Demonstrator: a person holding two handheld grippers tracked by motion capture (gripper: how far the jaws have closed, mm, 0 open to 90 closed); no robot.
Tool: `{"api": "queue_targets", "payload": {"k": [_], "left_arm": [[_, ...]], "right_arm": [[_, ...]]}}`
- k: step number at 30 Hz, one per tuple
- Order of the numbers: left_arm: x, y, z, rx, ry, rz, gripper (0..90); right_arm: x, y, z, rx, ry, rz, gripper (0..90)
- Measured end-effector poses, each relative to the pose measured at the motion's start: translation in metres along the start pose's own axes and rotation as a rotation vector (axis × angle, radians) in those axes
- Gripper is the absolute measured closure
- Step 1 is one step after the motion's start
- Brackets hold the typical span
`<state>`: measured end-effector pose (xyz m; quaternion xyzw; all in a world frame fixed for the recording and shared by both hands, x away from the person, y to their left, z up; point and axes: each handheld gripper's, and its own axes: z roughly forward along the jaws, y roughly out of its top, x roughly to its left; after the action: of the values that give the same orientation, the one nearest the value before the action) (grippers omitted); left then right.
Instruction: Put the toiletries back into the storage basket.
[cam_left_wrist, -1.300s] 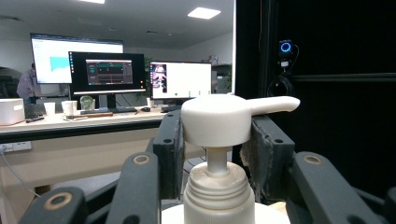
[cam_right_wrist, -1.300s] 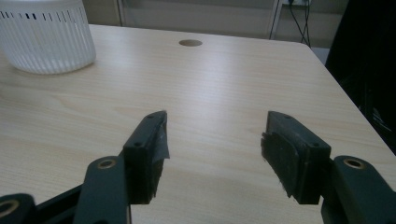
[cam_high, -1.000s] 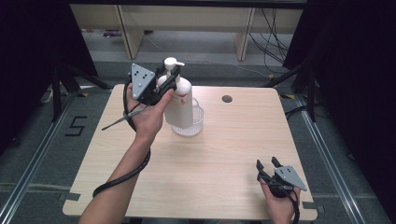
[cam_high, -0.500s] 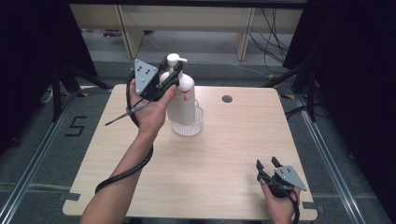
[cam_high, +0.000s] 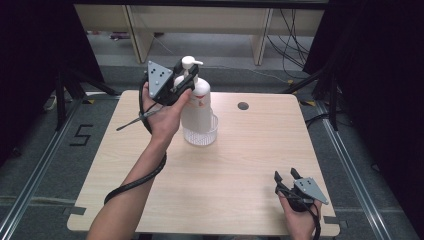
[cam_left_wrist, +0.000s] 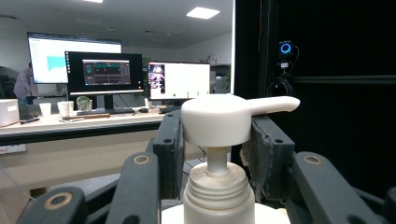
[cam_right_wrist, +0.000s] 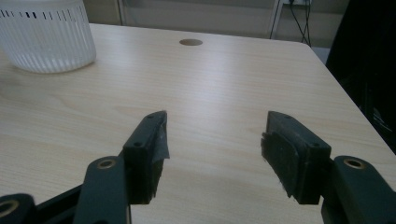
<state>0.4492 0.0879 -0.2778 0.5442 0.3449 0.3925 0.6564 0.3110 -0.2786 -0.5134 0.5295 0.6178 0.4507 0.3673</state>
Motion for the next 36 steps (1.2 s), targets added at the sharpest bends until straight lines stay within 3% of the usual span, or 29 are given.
{"api": "queue_targets", "payload": {"k": [2,3,4,8,11,15,24,36], "left_arm": [[0.000,-0.001,0.002,0.001,-0.001,-0.002,59.0],[0.000,-0.001,0.002,0.002,-0.001,-0.001,58.9],[0.000,-0.001,0.003,0.002,0.000,-0.002,58.9],[0.001,-0.002,0.006,0.003,0.002,-0.003,59.0],[0.002,-0.002,0.008,0.006,0.006,0.003,58.9],[0.003,-0.002,0.010,0.004,0.006,0.005,58.9],[0.004,-0.004,0.016,0.007,0.005,0.006,59.0],[0.005,-0.014,0.024,0.024,0.007,0.010,58.9]], "right_arm": [[0.000,0.000,0.000,-0.001,0.000,-0.001,40.5],[-0.002,0.000,0.001,-0.010,0.008,-0.026,40.5],[0.000,0.000,0.000,-0.002,0.002,-0.007,40.5],[-0.001,0.000,0.000,-0.002,0.007,-0.014,40.5],[-0.004,0.000,0.002,-0.024,0.008,-0.041,40.5],[-0.003,0.000,0.001,-0.008,0.007,-0.028,40.5],[-0.004,0.001,0.000,0.003,0.010,-0.049,40.4],[-0.005,0.001,0.001,-0.011,0.016,-0.052,40.4]]}}
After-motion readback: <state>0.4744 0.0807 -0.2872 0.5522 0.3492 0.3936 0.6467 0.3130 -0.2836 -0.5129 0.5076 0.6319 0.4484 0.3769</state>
